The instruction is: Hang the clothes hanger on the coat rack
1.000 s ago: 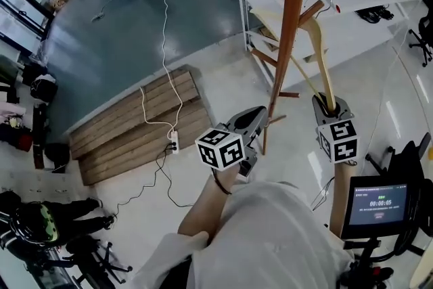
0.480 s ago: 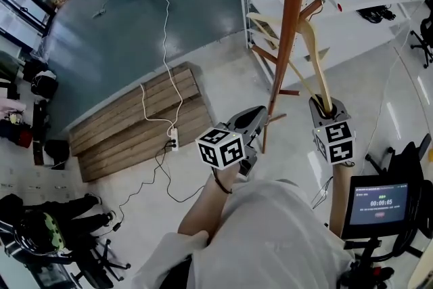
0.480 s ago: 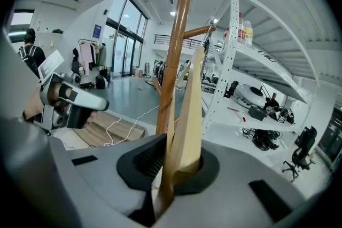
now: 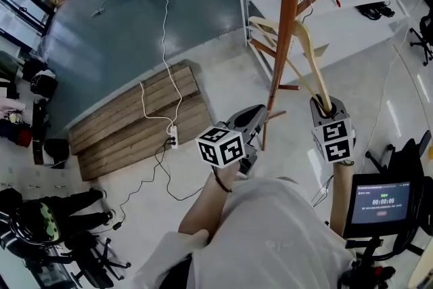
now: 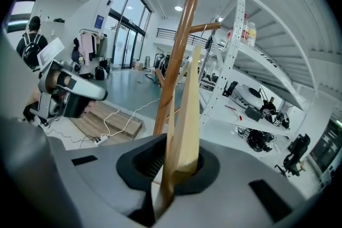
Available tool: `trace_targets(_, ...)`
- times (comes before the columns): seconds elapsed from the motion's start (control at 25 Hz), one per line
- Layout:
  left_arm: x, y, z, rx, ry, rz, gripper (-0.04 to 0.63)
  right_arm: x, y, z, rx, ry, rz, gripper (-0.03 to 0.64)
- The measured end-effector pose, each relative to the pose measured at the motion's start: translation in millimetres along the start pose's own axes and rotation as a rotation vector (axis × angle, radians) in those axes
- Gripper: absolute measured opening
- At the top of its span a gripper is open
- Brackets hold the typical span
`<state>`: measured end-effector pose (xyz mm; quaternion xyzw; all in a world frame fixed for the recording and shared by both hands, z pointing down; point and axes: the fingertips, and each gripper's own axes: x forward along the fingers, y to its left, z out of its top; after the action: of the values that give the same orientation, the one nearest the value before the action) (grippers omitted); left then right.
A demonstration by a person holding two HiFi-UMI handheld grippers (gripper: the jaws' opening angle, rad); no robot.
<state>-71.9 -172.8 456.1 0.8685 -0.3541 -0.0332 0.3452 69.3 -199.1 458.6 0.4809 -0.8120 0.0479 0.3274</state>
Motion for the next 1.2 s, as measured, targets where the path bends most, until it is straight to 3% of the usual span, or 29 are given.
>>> trace_targets(0.48, -1.7, 0.1, -10.4, -0.014, -0.013, 0.013, 0.006, 1.5, -0.8, -18.3, -0.117, 0.050, -0.075, 0.041)
trace_targets(0.64, -5.0, 0.0, -13.0, -0.015, -0.010, 0.017, 0.006, 3.0, 1.0, -14.6, -0.127, 0.024, -0.078, 0.041)
trace_targets(0.88, -9.3, 4.1, -15.3, -0.025, -0.005, 0.029, 0.006, 3.3, 2.5, -7.5, -0.079, -0.036, -0.032, 0.052)
trace_targets(1.04, -7.5, 2.9, -14.0, -0.021, -0.003, 0.026, 0.006, 0.8, 2.5, 5.1, -0.019, -0.123, 0.015, 0.146)
trace_targets(1.2, -3.1, 0.8, -13.2, -0.011, 0.012, 0.013, 0.005, -5.0, 2.1, 20.8, 0.095, -0.226, 0.088, 0.149)
